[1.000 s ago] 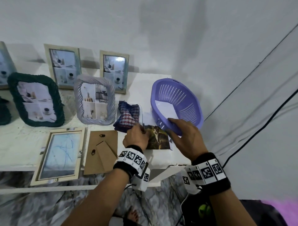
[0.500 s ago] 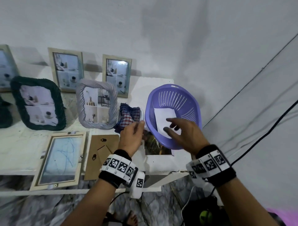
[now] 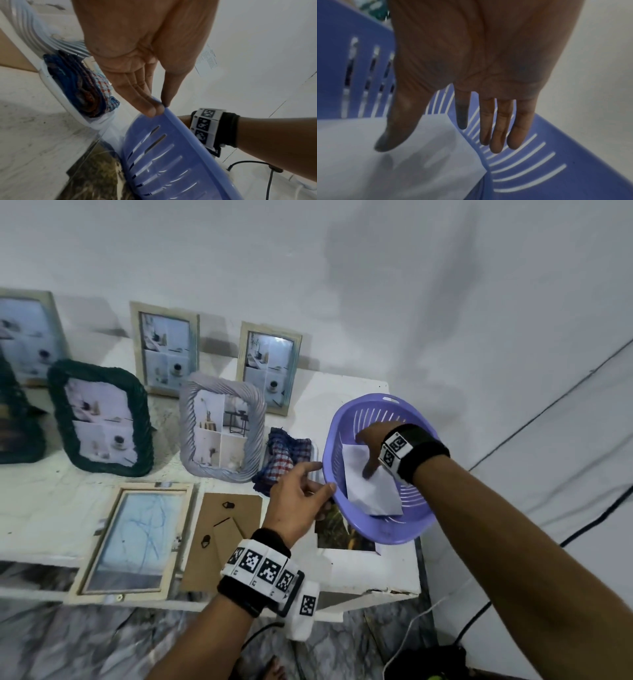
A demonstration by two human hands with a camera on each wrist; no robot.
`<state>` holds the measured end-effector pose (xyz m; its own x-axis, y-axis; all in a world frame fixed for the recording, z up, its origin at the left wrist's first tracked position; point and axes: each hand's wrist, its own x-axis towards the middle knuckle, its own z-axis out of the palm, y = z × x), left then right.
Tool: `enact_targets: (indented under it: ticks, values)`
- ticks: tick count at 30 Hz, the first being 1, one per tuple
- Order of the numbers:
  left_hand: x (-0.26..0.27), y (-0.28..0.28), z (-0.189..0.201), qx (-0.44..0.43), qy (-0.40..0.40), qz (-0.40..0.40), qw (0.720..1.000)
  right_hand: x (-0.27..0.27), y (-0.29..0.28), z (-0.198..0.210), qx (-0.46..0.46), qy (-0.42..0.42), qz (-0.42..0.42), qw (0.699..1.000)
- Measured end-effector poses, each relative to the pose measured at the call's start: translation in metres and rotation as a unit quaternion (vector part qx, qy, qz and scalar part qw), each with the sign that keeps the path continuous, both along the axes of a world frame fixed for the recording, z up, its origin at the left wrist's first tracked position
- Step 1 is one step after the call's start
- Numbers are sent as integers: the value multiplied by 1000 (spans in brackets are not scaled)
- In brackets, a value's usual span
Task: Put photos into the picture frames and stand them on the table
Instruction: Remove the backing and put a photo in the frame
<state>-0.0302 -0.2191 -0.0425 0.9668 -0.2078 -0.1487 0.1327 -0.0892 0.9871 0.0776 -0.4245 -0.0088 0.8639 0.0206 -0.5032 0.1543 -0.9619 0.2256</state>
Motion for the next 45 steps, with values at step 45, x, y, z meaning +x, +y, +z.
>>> enact_targets:
  ticks: [45]
  values:
    - [-19, 274, -5, 15, 39, 65, 997, -155, 285, -20, 639, -201, -263, 695]
